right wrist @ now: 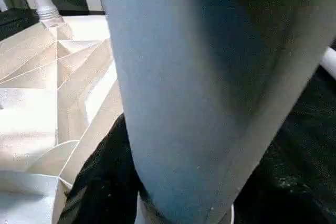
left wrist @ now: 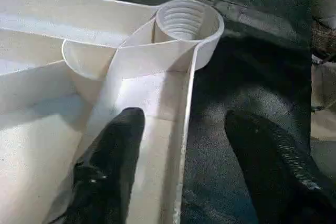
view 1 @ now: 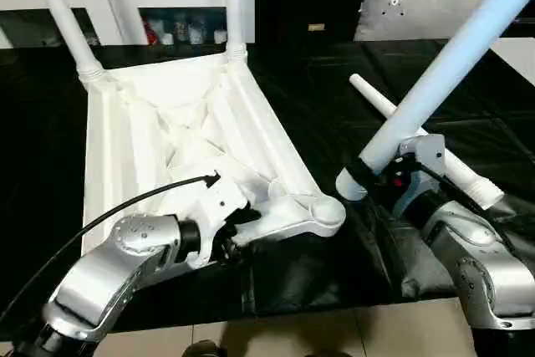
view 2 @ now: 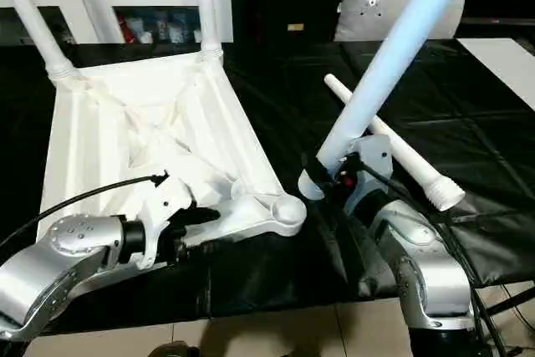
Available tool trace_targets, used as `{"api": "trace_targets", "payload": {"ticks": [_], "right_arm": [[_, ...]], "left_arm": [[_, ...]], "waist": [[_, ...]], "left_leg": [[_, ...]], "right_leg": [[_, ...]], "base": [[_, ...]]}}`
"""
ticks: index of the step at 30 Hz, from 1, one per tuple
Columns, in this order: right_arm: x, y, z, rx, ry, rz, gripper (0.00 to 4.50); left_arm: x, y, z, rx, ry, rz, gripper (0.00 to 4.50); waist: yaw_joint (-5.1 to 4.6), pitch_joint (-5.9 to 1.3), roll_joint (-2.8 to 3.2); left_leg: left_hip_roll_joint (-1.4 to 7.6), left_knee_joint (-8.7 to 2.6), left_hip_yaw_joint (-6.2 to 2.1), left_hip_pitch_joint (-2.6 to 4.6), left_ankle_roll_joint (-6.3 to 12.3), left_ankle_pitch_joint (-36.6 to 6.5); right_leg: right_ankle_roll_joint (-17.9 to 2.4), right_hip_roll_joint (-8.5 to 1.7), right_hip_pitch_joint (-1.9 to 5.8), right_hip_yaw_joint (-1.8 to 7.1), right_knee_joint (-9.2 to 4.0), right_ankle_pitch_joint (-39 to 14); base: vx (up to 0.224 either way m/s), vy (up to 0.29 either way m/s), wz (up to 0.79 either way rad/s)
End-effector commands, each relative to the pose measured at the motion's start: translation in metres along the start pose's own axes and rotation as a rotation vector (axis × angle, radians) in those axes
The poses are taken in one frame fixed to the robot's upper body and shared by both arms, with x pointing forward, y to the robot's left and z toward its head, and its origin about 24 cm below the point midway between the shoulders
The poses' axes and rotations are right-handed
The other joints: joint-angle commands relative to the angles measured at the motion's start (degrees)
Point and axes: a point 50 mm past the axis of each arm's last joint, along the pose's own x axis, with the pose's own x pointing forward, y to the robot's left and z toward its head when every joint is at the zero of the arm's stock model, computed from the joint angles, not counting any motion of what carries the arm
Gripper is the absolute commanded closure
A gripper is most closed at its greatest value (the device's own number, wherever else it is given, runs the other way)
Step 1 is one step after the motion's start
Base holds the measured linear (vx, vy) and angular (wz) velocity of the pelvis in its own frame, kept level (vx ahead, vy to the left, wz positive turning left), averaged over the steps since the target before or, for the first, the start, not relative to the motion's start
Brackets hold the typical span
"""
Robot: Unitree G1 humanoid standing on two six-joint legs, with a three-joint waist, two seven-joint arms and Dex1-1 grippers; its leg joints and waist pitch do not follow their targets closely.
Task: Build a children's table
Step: Move to table, then insert table leg to table base
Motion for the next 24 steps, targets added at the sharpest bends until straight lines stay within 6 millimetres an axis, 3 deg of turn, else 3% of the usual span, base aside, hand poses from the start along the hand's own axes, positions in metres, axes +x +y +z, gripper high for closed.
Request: {"api": "trace_targets", "payload": {"ticks": [1, 2, 7, 11, 17, 18, 24], "right_arm": [[0.000, -0.001, 0.002, -0.009, -0.003, -0.005, 2.61], [0.000, 0.000, 0.002, -0.010, -0.001, -0.003, 2.61], [0.001, 0.002, 0.003, -0.026, 0.010, 0.013, 2.61], [0.000, 0.004, 0.002, -0.024, 0.023, 0.026, 2.61], [0.002, 0.006, 0.002, -0.015, 0.025, 0.041, 2.61], [0.002, 0.007, 0.002, -0.018, 0.024, 0.045, 2.61], [0.004, 0.011, 0.006, -0.014, -0.025, 0.068, 2.61]], "left_arm": [[0.004, 0.002, -0.001, 0.006, 0.027, -0.005, 1.95], [0.005, 0.003, -0.001, 0.010, 0.032, -0.002, 2.03], [0.020, 0.007, -0.003, 0.037, 0.080, -0.046, 2.41], [0.022, 0.008, -0.003, 0.054, 0.104, -0.047, 2.67], [0.025, 0.010, -0.004, 0.082, 0.137, -0.048, 3.12], [0.026, 0.010, -0.004, 0.088, 0.140, -0.047, 3.34], [0.028, 0.014, -0.001, 0.132, 0.149, -0.024, 3.69]], "waist": [[0.13, -3.40, 0.31], [0.14, -3.47, 0.54], [0.19, -3.67, 0.50], [0.23, -3.72, 0.42], [0.25, -3.64, 0.31], [0.27, -3.65, 0.35], [0.34, -3.80, 0.29]], "left_leg": [[2.48, -4.24, 0.05, 0.14, 1.40, -3.6], [2.45, -4.20, 0.03, 0.14, 1.33, -3.6], [2.48, -4.20, 0.00, 0.12, 0.92, -3.4], [2.47, -4.15, 0.01, -0.02, 1.09, -2.6], [2.54, -4.28, 0.08, -0.02, 1.21, -3.5], [2.59, -4.27, 0.09, 0.02, 1.20, -3.3], [2.64, -4.24, 0.06, 0.02, 1.33, -2.8]], "right_leg": [[-12.3, -3.75, 2.66, 2.69, -4.53, 0.5], [-12.4, -3.76, 2.69, 2.69, -4.47, 0.6], [-12.3, -3.88, 2.91, 2.70, -4.49, 1.4], [-12.8, -3.91, 3.07, 2.69, -4.34, 3.5], [-12.4, -3.99, 3.06, 2.68, -4.65, 0.1], [-12.4, -3.96, 2.96, 2.69, -4.64, 0.2], [-12.8, -3.95, 3.00, 2.63, -4.46, 1.6]], "base": [[0.000, 0.000, 0.00], [0.000, 0.000, 0.00], [0.000, 0.000, 0.00], [0.000, 0.000, 0.00], [0.000, 0.000, 0.00], [0.000, 0.000, 0.00], [0.000, 0.000, 0.00]]}}
